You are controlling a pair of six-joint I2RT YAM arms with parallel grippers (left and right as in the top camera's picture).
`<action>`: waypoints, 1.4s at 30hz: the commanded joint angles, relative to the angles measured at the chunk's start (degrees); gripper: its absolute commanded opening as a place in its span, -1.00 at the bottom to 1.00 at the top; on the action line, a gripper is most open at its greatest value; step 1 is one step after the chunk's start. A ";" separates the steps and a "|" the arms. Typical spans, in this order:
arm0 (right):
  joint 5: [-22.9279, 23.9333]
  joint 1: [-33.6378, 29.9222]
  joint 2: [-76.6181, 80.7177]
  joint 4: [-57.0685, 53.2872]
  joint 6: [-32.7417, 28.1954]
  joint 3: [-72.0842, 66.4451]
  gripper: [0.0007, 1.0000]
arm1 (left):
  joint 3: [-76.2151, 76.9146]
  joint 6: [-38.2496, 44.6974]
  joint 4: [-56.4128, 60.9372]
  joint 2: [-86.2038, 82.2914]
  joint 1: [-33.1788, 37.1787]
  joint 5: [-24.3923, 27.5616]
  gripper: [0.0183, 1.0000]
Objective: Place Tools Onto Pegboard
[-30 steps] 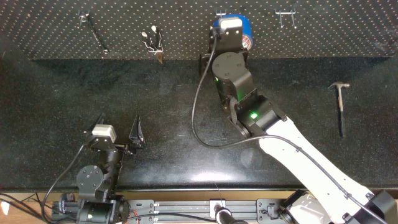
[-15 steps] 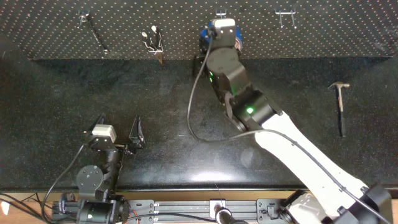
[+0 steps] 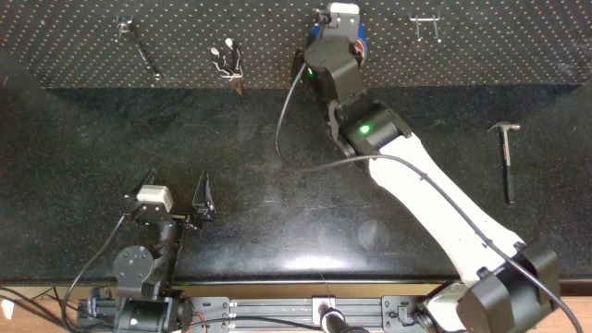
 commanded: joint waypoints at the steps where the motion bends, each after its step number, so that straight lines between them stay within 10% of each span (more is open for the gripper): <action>1: 0.61 -0.87 2.51 0.33 1.03 3.91 -0.85 | -0.04 0.52 -0.48 -0.68 0.15 -0.42 0.99; 42: 0.07 -1.62 5.88 2.32 1.05 4.44 -0.84 | -0.04 0.52 -0.48 -0.68 0.15 -0.42 0.99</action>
